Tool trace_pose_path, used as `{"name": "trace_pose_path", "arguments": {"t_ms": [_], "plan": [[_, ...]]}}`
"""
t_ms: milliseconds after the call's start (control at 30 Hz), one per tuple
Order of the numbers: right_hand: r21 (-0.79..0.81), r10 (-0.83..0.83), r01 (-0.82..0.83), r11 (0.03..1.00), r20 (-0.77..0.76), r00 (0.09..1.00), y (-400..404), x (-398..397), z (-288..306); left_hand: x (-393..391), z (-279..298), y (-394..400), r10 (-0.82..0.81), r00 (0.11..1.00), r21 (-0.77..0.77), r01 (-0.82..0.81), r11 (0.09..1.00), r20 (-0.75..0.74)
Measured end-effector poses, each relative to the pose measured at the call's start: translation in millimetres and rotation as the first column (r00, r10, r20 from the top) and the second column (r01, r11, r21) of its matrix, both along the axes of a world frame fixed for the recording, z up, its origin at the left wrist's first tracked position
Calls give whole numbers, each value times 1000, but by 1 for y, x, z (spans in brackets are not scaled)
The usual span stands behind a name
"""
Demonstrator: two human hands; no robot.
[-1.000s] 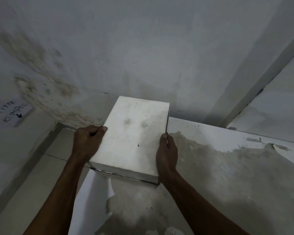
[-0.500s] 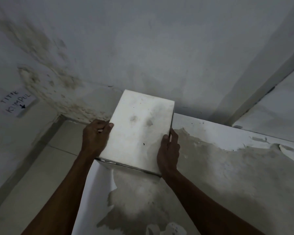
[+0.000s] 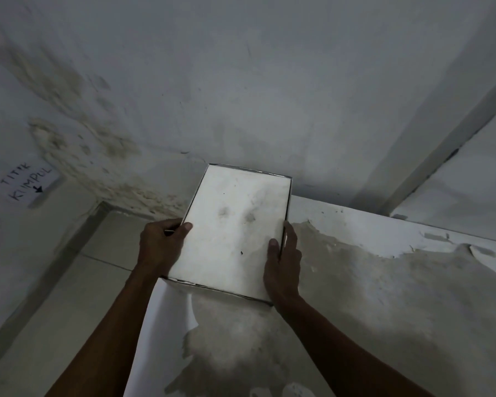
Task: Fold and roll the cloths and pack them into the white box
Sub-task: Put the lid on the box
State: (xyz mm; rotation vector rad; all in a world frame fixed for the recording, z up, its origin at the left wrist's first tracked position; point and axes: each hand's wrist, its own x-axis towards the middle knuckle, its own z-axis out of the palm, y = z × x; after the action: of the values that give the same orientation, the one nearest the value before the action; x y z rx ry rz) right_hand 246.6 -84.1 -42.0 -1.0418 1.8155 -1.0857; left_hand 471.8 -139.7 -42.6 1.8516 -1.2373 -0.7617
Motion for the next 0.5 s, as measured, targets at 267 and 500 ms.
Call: {"name": "trace_pose_path", "arguments": {"t_ms": [267, 500], "plan": [[-6, 59, -59, 998, 0, 998, -1, -9, 5, -9, -1, 7, 10, 1000, 11, -10, 1000, -4], [22, 161, -161, 987, 0, 987, -2, -21, 9, -15, 3, 6, 60, 998, 0, -60, 998, -8]]}}
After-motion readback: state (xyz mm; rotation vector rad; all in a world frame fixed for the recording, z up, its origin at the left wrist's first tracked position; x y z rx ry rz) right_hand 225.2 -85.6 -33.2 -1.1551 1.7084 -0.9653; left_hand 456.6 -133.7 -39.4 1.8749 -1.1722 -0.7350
